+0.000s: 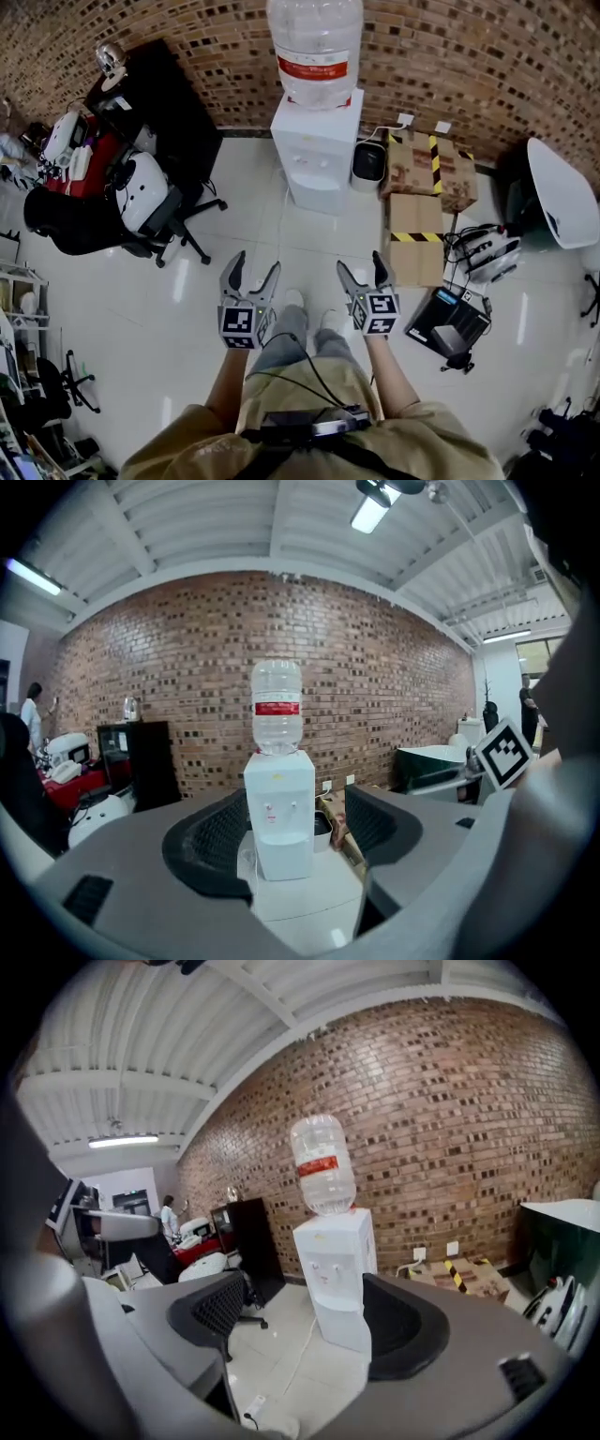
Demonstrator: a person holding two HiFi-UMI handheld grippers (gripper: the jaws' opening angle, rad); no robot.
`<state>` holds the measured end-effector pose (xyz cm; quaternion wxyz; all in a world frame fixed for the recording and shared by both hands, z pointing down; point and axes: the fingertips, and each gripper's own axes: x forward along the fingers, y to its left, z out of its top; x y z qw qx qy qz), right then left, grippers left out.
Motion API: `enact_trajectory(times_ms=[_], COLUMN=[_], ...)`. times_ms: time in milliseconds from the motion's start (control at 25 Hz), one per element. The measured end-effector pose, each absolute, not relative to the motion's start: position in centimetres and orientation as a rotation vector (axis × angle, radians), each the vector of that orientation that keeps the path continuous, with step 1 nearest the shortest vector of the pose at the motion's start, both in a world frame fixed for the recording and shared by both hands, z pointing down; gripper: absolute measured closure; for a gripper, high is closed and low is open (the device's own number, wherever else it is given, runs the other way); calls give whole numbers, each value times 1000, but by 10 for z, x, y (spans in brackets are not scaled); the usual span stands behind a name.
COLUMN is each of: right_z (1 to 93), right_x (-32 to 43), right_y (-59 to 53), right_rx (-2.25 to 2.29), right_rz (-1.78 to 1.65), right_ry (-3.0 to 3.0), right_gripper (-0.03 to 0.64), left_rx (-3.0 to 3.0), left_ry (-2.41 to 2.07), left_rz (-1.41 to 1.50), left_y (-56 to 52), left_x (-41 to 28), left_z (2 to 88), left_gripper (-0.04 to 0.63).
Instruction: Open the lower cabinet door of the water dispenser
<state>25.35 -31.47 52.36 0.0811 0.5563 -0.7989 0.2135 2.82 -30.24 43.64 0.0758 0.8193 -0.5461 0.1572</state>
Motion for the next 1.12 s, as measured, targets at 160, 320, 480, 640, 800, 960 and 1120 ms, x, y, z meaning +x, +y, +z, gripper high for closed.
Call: enact_trajectory(times_ms=[160, 320, 480, 640, 800, 960, 1120], right_z=[584, 619, 680, 757, 864, 966, 1053], right_x=[261, 254, 250, 249, 257, 265, 275], right_y=[-363, -413, -457, -507, -558, -613, -669], right_rx=[1664, 1594, 1583, 1558, 1552, 1509, 1438], right_rz=[792, 636, 554, 528, 546, 549, 591], right_ry=[-2307, -2336, -2306, -2297, -2259, -2241, -2196], right_gripper=[207, 206, 206, 206, 207, 207, 207], left_rx=[2447, 2498, 2488, 2487, 2542, 2584, 2590], left_ry=[-1587, -1468, -1428, -1453, -1405, -1383, -1407], left_rz=[499, 499, 456, 475, 486, 454, 433], left_y=[-341, -391, -436, -484, -525, -557, -576], left_x=[30, 53, 55, 59, 67, 70, 63], left_z=[473, 525, 598, 672, 744, 802, 850], left_gripper=[279, 279, 281, 281, 281, 281, 281])
